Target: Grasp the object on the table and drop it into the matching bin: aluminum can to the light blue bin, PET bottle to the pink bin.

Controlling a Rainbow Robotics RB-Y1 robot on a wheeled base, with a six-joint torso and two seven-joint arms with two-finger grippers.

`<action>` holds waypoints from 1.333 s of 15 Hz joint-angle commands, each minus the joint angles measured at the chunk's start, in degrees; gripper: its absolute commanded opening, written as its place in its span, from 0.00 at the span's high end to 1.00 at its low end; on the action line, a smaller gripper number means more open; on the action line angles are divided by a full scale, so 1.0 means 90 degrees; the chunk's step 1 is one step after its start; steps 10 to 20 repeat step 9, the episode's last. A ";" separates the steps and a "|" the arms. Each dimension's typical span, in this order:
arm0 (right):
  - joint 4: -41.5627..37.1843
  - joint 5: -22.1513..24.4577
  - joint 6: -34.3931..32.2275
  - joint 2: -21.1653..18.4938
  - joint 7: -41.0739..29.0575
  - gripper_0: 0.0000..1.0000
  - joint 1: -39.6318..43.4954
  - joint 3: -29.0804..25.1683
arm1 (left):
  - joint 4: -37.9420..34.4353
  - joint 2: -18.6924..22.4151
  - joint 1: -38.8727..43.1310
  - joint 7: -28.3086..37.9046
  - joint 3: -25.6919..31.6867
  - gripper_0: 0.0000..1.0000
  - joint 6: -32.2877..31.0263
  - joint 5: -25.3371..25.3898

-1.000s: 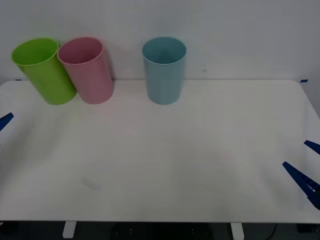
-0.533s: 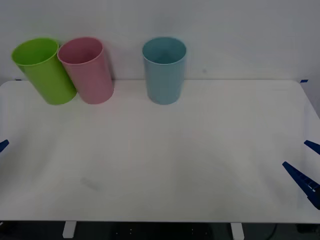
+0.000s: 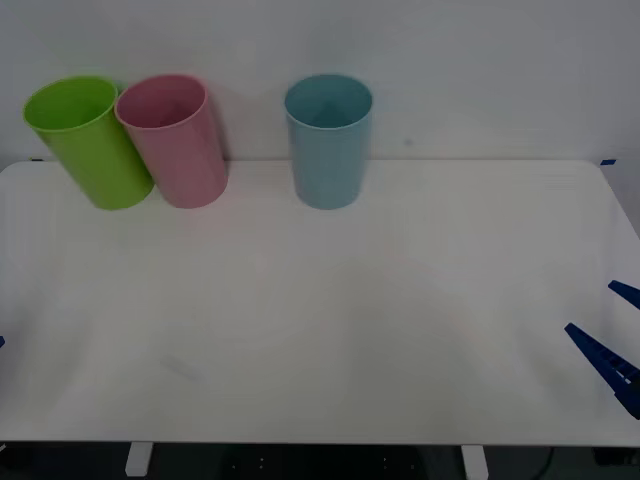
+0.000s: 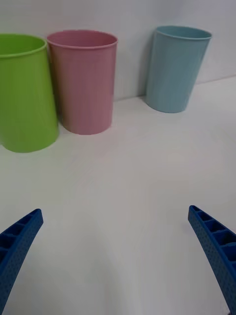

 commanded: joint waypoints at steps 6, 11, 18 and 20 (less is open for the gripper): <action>0.0000 0.0000 0.0000 0.0000 0.0000 0.00 0.0000 0.0000 | 0.0003 -0.0067 0.0242 0.0035 -0.0031 0.00 -0.0160 0.0180; 0.0000 0.0000 0.0000 0.0000 0.0000 0.00 0.0000 0.0000 | -0.0007 -0.0077 0.0242 0.0035 -0.0040 0.00 -0.0160 0.0180; 0.0000 0.0000 0.0000 0.0000 0.0000 0.00 0.0000 0.0000 | -0.0007 -0.0077 0.0242 0.0035 -0.0040 0.00 -0.0160 0.0180; 0.0000 0.0000 0.0000 0.0000 0.0000 0.00 0.0000 0.0000 | -0.0007 -0.0077 0.0242 0.0035 -0.0040 0.00 -0.0160 0.0180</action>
